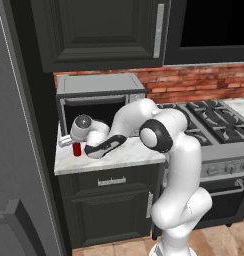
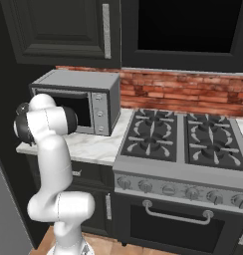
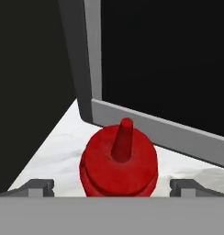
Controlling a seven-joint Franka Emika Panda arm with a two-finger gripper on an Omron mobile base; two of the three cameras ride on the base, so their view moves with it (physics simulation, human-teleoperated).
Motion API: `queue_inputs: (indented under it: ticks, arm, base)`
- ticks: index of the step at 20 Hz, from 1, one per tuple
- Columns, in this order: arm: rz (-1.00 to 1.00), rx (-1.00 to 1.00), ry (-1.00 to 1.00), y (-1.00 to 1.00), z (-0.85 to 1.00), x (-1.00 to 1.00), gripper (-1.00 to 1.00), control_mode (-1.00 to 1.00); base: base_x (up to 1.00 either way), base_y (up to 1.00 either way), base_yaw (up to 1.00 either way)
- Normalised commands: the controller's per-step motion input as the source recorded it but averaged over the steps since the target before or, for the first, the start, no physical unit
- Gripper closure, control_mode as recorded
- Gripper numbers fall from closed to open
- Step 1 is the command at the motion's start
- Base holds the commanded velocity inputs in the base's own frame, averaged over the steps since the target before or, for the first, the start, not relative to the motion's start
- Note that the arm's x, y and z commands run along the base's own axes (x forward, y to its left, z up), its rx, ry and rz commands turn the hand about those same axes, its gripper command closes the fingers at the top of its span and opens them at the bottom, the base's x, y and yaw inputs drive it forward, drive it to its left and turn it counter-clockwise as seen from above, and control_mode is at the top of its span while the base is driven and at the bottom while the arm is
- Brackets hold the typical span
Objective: Place the mayonnaise and ketchup from the counter to the top shelf of the fridge. If the existing items in the fridge are on the top shelf, move them to other shelves.
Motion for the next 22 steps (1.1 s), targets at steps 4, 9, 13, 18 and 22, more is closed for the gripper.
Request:
queue_inputs:
  ticks: [4, 9, 13, 18, 22]
  arm:
    - [-0.02, 0.0, -0.02, 0.0, 0.0, 0.07, -1.0, -1.0]
    - [-0.01, 0.0, -0.01, 0.0, 0.0, 0.09, -1.0, -1.0]
    - [-0.01, 0.0, 0.0, 0.0, 0.0, 0.07, 1.0, -1.0]
    - [0.0, 0.0, 0.0, 0.0, 0.0, 0.0, 1.0, -1.0]
    - [0.0, 0.0, 0.0, 0.0, 0.09, -0.13, 1.0, -1.0]
  base:
    - [0.0, 0.0, 0.0]
    - [0.0, 0.0, 0.0]
    - [0.0, 0.0, 0.0]
    - [0.0, 0.0, 0.0]
    - [0.0, 0.0, 0.0]
